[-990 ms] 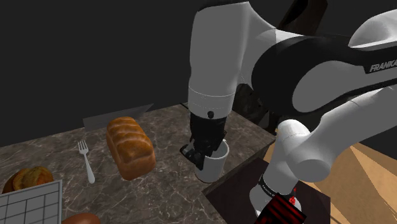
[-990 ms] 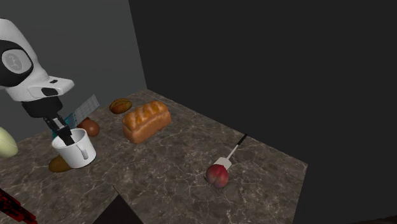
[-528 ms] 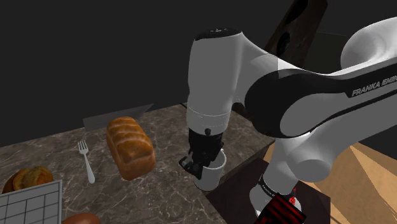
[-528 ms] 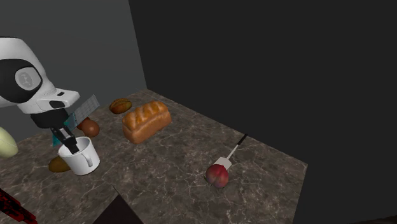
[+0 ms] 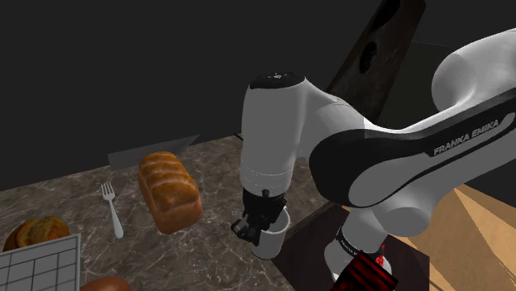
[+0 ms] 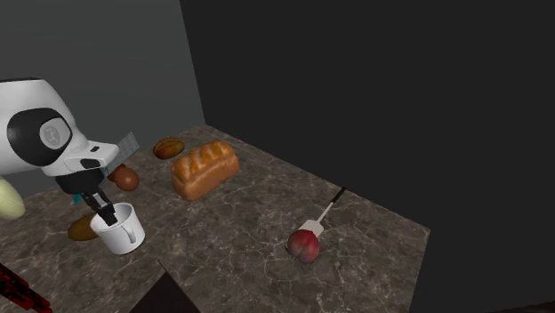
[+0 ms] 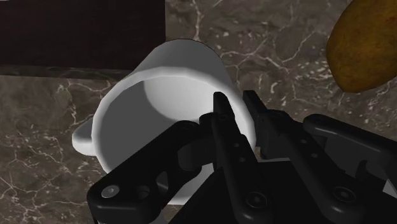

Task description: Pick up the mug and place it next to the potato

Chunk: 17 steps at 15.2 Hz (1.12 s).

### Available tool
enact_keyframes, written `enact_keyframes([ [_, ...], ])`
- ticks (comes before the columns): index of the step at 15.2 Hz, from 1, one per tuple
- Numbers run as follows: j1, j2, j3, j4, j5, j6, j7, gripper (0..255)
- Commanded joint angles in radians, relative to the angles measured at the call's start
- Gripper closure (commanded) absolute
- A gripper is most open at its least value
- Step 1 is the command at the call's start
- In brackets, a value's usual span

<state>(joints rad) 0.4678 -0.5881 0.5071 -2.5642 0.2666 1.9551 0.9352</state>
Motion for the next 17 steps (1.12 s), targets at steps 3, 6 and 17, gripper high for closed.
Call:
enact_keyframes([
  [3, 0.0, 0.022, 0.016, -0.04, 0.007, 0.062, 0.002, 255],
  [6, -0.001, 0.044, 0.03, -0.066, 0.012, 0.11, 0.004, 255],
  [17, -0.006, 0.095, 0.057, -0.113, 0.017, 0.207, 0.011, 255],
])
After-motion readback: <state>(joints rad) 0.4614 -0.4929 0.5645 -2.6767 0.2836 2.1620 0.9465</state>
